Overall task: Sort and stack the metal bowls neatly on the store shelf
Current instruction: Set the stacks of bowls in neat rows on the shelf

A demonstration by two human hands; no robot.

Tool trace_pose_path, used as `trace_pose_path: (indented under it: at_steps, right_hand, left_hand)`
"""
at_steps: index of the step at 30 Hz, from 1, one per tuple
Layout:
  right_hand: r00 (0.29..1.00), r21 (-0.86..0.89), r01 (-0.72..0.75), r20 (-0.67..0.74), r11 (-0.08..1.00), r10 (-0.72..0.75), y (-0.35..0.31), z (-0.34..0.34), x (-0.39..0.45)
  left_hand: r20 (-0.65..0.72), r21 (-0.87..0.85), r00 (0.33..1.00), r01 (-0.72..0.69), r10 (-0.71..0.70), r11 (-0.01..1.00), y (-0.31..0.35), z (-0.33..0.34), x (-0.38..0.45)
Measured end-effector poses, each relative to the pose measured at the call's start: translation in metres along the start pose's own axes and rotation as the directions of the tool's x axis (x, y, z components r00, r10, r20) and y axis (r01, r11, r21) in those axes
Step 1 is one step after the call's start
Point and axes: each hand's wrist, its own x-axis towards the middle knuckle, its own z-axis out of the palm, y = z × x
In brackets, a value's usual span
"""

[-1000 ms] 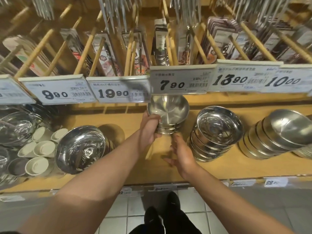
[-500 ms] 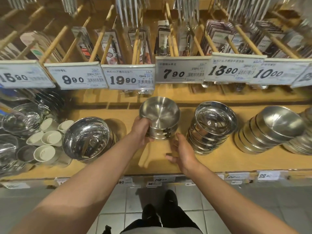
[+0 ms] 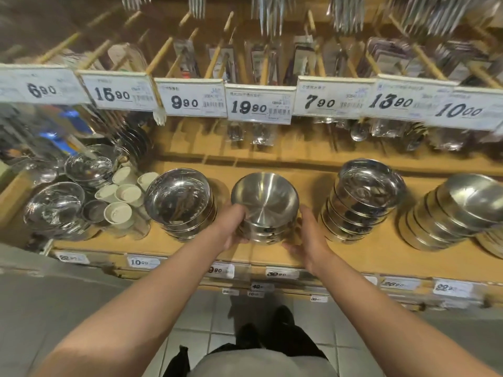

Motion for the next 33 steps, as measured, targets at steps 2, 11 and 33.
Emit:
trace_pose_path:
  at_steps: [2, 11, 33]
  right_hand:
    - [1.0, 0.028, 0.013, 0.015, 1.0, -0.014, 0.0, 0.001, 0.0]
    - [0.998, -0.005, 0.056, -0.01, 0.998, -0.056, 0.003, 0.011, -0.006]
    - [0.97, -0.266, 0.148, -0.147, 0.953, -0.192, -0.005, -0.001, 0.014]
  left_hand:
    - [-0.005, 0.052, 1.0, 0.017, -0.016, 0.999, 0.003, -0.002, -0.001]
    - [-0.065, -0.177, 0.996, -0.078, 0.067, 0.981, -0.006, 0.005, -0.003]
    - [-0.109, -0.138, 0.933, -0.357, 0.344, 0.924, -0.004, 0.006, 0.001]
